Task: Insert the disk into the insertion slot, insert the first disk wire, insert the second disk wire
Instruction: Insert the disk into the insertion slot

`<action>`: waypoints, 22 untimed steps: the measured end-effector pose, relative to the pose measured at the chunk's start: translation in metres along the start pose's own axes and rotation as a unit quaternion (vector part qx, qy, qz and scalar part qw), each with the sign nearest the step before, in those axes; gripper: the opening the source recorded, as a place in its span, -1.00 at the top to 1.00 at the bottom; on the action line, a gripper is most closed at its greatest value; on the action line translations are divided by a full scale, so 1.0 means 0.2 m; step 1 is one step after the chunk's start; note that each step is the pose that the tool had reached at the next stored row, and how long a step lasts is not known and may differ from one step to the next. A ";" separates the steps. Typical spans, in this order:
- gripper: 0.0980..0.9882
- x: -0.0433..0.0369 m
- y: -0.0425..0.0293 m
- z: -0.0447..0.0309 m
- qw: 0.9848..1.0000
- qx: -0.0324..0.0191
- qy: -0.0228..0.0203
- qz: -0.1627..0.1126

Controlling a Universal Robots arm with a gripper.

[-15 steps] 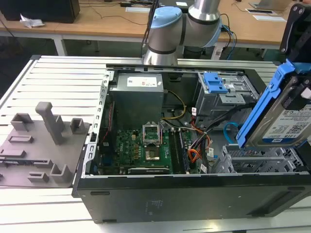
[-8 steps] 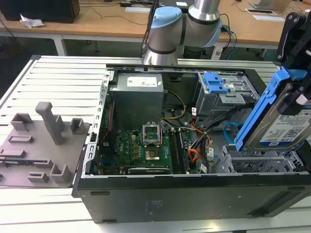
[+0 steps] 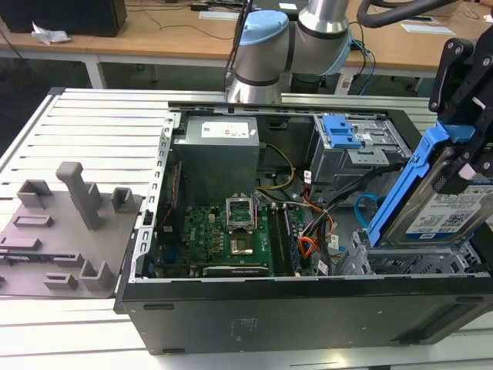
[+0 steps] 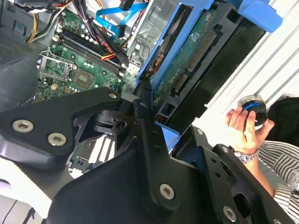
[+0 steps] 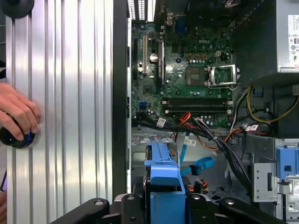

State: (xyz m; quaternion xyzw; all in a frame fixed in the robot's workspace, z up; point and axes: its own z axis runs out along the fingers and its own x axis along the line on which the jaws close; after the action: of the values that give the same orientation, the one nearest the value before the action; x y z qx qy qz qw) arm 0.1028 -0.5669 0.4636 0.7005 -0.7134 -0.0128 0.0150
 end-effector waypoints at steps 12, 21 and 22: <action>0.40 0.000 -0.002 0.054 1.000 0.000 0.000 0.000; 0.40 -0.034 -0.003 0.071 1.000 0.000 0.000 0.000; 0.40 -0.041 -0.005 0.072 1.000 0.000 0.000 0.000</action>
State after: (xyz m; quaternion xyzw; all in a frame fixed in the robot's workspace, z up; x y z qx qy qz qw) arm 0.1034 -0.5588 0.4491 0.7005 -0.7134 -0.0129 0.0149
